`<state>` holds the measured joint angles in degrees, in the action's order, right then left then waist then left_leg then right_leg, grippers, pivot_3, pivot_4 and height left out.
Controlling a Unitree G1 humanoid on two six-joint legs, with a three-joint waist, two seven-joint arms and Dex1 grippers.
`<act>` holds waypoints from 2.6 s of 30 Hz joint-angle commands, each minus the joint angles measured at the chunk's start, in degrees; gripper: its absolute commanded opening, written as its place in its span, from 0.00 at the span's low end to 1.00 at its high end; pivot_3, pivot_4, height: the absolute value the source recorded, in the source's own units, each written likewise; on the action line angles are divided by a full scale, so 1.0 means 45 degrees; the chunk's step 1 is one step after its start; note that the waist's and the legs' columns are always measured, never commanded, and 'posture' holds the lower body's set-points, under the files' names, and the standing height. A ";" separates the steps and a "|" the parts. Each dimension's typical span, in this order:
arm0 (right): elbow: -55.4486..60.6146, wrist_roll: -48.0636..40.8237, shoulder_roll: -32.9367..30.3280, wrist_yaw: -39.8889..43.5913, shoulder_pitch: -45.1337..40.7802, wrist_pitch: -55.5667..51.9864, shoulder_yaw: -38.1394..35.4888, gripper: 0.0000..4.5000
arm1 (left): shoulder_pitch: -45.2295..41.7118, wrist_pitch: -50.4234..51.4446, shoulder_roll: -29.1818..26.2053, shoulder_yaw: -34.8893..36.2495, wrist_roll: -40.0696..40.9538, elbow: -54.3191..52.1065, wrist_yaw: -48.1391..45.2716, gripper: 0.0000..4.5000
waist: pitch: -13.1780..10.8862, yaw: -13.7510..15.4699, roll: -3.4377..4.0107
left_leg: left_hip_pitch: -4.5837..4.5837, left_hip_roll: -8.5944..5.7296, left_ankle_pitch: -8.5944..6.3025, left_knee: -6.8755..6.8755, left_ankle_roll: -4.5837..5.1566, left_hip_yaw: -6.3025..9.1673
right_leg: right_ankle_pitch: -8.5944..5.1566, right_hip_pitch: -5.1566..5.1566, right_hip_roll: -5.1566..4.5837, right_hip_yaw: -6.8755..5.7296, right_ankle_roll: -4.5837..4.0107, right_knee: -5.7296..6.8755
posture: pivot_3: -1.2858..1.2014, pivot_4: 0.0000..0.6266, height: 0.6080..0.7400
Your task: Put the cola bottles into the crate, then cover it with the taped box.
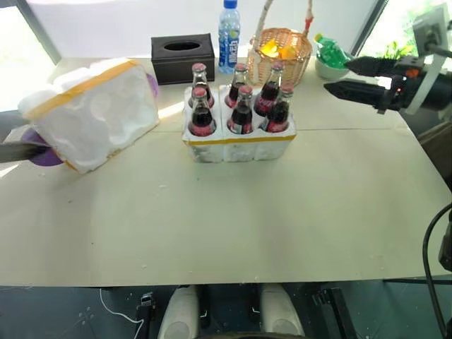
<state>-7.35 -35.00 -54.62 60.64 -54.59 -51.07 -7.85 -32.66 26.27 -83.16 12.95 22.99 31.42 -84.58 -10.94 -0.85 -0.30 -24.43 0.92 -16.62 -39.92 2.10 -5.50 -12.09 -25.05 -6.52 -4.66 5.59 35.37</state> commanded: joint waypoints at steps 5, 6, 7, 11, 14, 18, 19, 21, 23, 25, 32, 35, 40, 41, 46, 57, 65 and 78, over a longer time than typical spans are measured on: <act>0.1735 -0.1366 -0.0267 0.1524 0.0403 -0.0338 -0.0394 0.99 | -0.6078 -0.4590 0.1583 -0.4533 -0.5627 0.6094 -0.0385 1.00 | 0.0013 0.0313 -0.0031 | -0.0025 -0.0031 0.0029 -0.0025 -0.0045 -0.0063 | 0.0004 -0.0012 -0.0003 -0.0001 0.0006 0.0028 | 0.52 0.24 1.00; 0.1899 -0.1487 -0.0267 0.1459 0.0513 -0.0440 -0.0479 0.99 | -0.6735 -0.5066 0.1953 -0.4961 -0.6290 0.6791 0.0063 1.00 | 0.0017 0.0361 -0.0047 | -0.0028 -0.0030 0.0028 -0.0025 -0.0043 -0.0068 | 0.0005 -0.0012 -0.0003 -0.0001 0.0008 0.0024 | 0.52 0.24 1.00; 0.2054 -0.1599 -0.0273 0.1390 0.0628 -0.0539 -0.0568 0.99 | -0.7278 -0.5425 0.2270 -0.5298 -0.6814 0.7402 0.0413 1.00 | 0.0012 0.0364 -0.0057 | -0.0033 -0.0033 0.0024 -0.0034 -0.0036 -0.0071 | 0.0005 -0.0009 -0.0003 -0.0002 0.0010 0.0019 | 0.52 0.24 1.00; 0.2550 -0.1860 -0.0436 0.1050 0.1277 -0.0814 -0.0973 0.99 | -0.8640 -0.6319 0.3161 -0.6310 -0.8522 0.8983 0.1608 1.00 | 0.0012 0.0346 -0.0076 | -0.0042 -0.0018 0.0010 -0.0040 -0.0012 -0.0076 | 0.0008 -0.0013 -0.0020 -0.0001 0.0014 0.0012 | 0.52 0.24 1.00; 0.2983 -0.2113 -0.0602 0.0830 0.1786 -0.1099 -0.1362 0.99 | -0.9303 -0.6380 0.3639 -0.6432 -0.9139 0.9594 0.2380 1.00 | 0.0012 0.0357 -0.0075 | -0.0040 -0.0014 0.0004 -0.0040 -0.0001 -0.0087 | 0.0006 -0.0031 -0.0041 -0.0001 0.0017 0.0015 | 0.52 0.24 1.00; 0.3589 -0.2488 -0.0711 0.0398 0.2422 -0.1451 -0.1868 0.99 | -0.9591 -0.6367 0.3925 -0.6377 -0.9669 0.9939 0.2812 1.00 | 0.0012 0.0350 -0.0076 | -0.0039 -0.0009 -0.0023 -0.0045 0.0046 -0.0083 | 0.0006 -0.0032 -0.0050 -0.0002 0.0016 0.0029 | 0.52 0.24 1.00; 0.3712 -0.2554 -0.0710 0.0264 0.2551 -0.1511 -0.1994 0.99 | -0.9638 -0.6416 0.3946 -0.6369 -0.9755 0.9959 0.2681 1.00 | 0.0012 0.0347 -0.0076 | -0.0039 -0.0009 -0.0024 -0.0047 0.0046 -0.0083 | 0.0006 -0.0032 -0.0050 -0.0001 0.0017 0.0030 | 0.52 0.24 1.00; 0.3840 -0.2678 -0.0700 -0.0029 0.2756 -0.1624 -0.2238 0.99 | -0.9850 -0.6223 0.4004 -0.6199 -0.9708 0.9961 0.2056 1.00 | 0.0012 0.0354 -0.0076 | -0.0039 -0.0009 -0.0023 -0.0048 0.0045 -0.0085 | 0.0006 -0.0033 -0.0051 -0.0001 0.0016 0.0031 | 0.52 0.24 1.00; 0.3923 -0.2727 -0.0725 -0.0220 0.2924 -0.1659 -0.2376 0.99 | -1.0037 -0.6161 0.3974 -0.6109 -0.9680 0.9904 0.1303 1.00 | 0.0012 0.0375 -0.0076 | -0.0039 -0.0009 -0.0023 -0.0049 0.0046 -0.0084 | 0.0006 -0.0033 -0.0052 -0.0002 0.0016 0.0033 | 0.52 0.24 1.00; 0.4016 -0.2780 -0.0731 -0.0340 0.3074 -0.1649 -0.2455 0.99 | -1.0199 -0.6249 0.3811 -0.6133 -0.9780 0.9836 0.0663 1.00 | 0.0012 0.0364 -0.0076 | -0.0039 -0.0012 -0.0024 -0.0052 0.0047 -0.0085 | 0.0006 -0.0031 -0.0055 -0.0002 0.0016 0.0032 | 0.52 0.24 1.00; 0.4047 -0.2821 -0.0517 -0.0810 0.3393 -0.1497 -0.2514 0.99 | -1.1287 -0.6164 0.3318 -0.6352 -1.0419 0.9744 -0.0258 1.00 | 0.0008 0.0316 -0.0083 | -0.0045 -0.0007 -0.0028 -0.0051 0.0053 -0.0087 | 0.0005 -0.0045 -0.0052 -0.0002 0.0016 0.0037 | 0.52 0.24 1.00; 0.4139 -0.2845 -0.0469 -0.0915 0.3531 -0.1470 -0.2432 0.99 | -1.1473 -0.6000 0.3403 -0.6503 -1.0805 0.9868 0.0194 1.00 | 0.0007 0.0309 -0.0083 | -0.0048 -0.0007 -0.0031 -0.0051 0.0059 -0.0089 | 0.0005 -0.0046 -0.0053 -0.0001 0.0017 0.0035 | 0.52 0.24 1.00; 0.4167 -0.2917 -0.0376 -0.1300 0.3544 -0.1593 -0.2489 0.99 | -1.1580 -0.5946 0.3373 -0.6787 -1.1257 0.9951 -0.0030 1.00 | 0.0004 0.0257 -0.0086 | -0.0048 -0.0003 -0.0029 -0.0051 0.0058 -0.0098 | 0.0005 -0.0056 -0.0050 -0.0001 0.0017 0.0042 | 0.52 0.24 1.00; 0.4185 -0.2954 -0.0401 -0.1323 0.3610 -0.1618 -0.2548 0.99 | -1.1547 -0.5992 0.3395 -0.6758 -1.1310 0.9975 0.0324 1.00 | 0.0004 0.0257 -0.0087 | -0.0048 -0.0003 -0.0029 -0.0051 0.0058 -0.0099 | 0.0005 -0.0057 -0.0050 -0.0001 0.0017 0.0042 | 0.52 0.24 1.00; 0.4269 -0.3118 -0.0586 -0.1436 0.3955 -0.1666 -0.2690 0.99 | -1.0985 -0.6113 0.3803 -0.6433 -1.1241 1.0179 0.2378 1.00 | 0.0004 0.0273 -0.0088 | -0.0048 -0.0002 -0.0030 -0.0052 0.0059 -0.0092 | 0.0005 -0.0055 -0.0052 -0.0001 0.0017 0.0043 | 0.52 0.24 1.00; 0.3992 -0.3259 -0.0677 -0.1462 0.3712 -0.1694 -0.2387 0.99 | -0.9449 -0.5798 0.5249 -0.5633 -1.0632 1.0422 0.4355 1.00 | 0.0003 0.0323 -0.0095 | -0.0046 -0.0003 -0.0018 -0.0073 0.0040 -0.0101 | 0.0005 -0.0062 -0.0057 -0.0001 0.0017 0.0122 | 0.52 0.24 1.00; 0.4073 -0.3232 -0.0686 -0.1505 0.3735 -0.1756 -0.2392 1.00 | -0.9303 -0.5416 0.5375 -0.5517 -1.0559 1.0422 0.3442 0.72 | 0.0005 0.0338 -0.0098 | -0.0044 -0.0005 -0.0025 -0.0104 0.0052 -0.0103 | 0.0005 -0.0059 -0.0061 -0.0001 0.0017 0.0147 | 0.52 0.24 1.00; 0.3935 -0.3296 -0.0558 -0.1594 0.3801 -0.1842 -0.2275 1.00 | -0.9550 -0.5490 0.5190 -0.5565 -1.0644 1.0259 0.3227 0.05 | 0.0008 0.0329 -0.0093 | -0.0043 -0.0005 -0.0026 -0.0114 0.0054 -0.0101 | 0.0004 -0.0059 -0.0062 0.0000 0.0016 0.0161 | 0.52 0.24 1.00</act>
<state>9.90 -48.68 -56.57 53.20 -36.75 -59.24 -17.16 -74.84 2.63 -59.17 -12.25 -24.69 78.20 -70.93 -10.90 0.63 -0.71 -24.63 0.90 -16.74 -40.43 2.34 -5.95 -12.07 -25.31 -6.80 -4.66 5.66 36.09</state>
